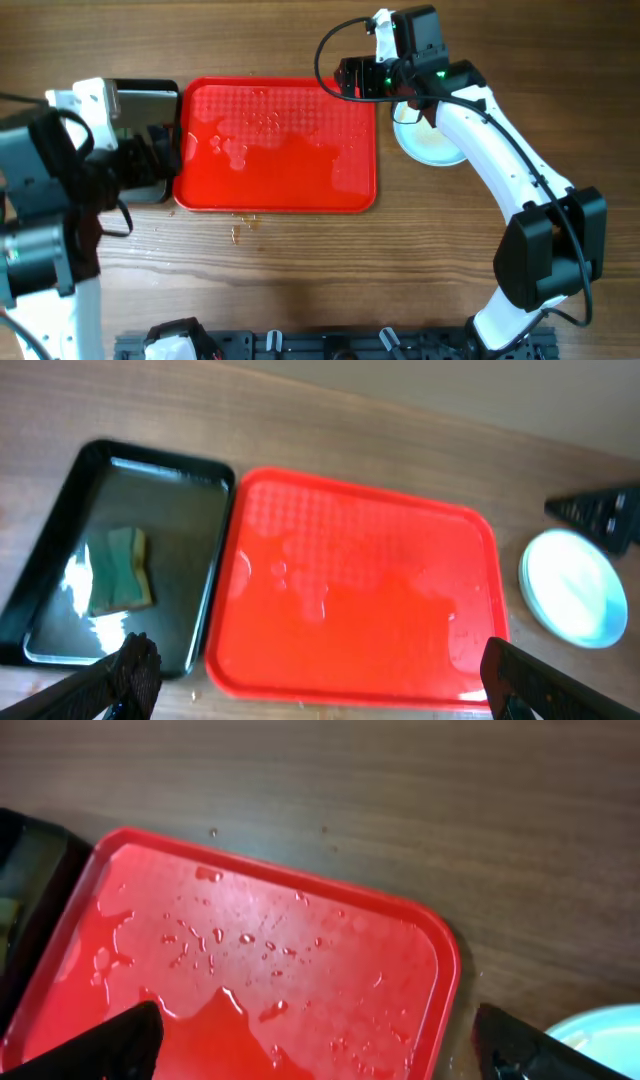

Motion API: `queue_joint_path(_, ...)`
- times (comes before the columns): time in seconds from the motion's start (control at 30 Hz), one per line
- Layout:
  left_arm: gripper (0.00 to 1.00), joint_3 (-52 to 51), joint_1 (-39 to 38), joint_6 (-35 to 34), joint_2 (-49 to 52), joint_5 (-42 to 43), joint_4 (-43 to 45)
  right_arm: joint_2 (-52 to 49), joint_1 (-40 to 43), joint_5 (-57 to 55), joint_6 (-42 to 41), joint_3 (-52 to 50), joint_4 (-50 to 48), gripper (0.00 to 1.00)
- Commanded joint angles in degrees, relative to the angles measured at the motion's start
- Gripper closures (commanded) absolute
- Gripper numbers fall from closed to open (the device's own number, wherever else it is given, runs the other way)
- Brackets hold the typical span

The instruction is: Clean dirty plates on tray and stack at the side

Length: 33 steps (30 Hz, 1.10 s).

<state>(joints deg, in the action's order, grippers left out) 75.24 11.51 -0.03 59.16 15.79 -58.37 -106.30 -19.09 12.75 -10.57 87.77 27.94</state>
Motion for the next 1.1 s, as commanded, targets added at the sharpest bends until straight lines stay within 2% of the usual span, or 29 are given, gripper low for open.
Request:
queue_joint_path(0.0, 0.00, -8.7, -0.2, 1.1, -7.5, 1.0, 3.0, -0.2, -0.2, -0.7, 0.0, 0.6, -2.0, 0.01)
queue_joint_path(0.17, 0.00, -22.2, -0.2, 1.1, -21.5, 6.8, 11.9, 0.3, -0.2, -0.7, 0.1, 0.6, -5.4, 0.00)
queue_joint_path(0.33, 0.00, -32.0, -0.2, 0.9, -29.7, 7.8, 13.9, 3.6, -0.2, -0.8, 4.7, 0.6, -12.1, 0.00)
queue_joint_path(0.47, 0.00, -37.8, -0.2, 0.9, -30.8, 7.8, 14.8, 5.3, -0.2, -0.9, 4.8, 0.6, -15.0, 0.01)
queue_joint_path(0.77, 0.00, -38.8, -0.2, 0.9, -30.7, 7.7, 13.8, 11.2, -0.2, 0.7, 3.9, 0.6, -17.8, 0.00)
queue_joint_path(0.87, 0.00, -38.8, -0.2, 0.9, -30.7, 7.7, 13.8, 11.8, -0.2, 12.5, 3.9, 0.6, -17.8, 0.01)
queue_joint_path(0.93, 0.00, -38.8, -0.2, 0.9, -30.7, 7.7, 13.8, 11.8, -0.2, 23.6, 0.4, 0.6, -16.4, 0.01)
queue_joint_path(1.03, 0.00, -38.8, -0.2, 0.9, -30.7, 7.7, 13.8, 11.8, 0.8, 21.7, 0.2, 0.6, -10.3, 0.00)
queue_joint_path(1.07, 0.00, -38.8, -0.2, 0.9, -30.7, 7.7, 13.8, 11.8, 0.9, 20.8, 5.1, 0.6, -10.3, 0.00)
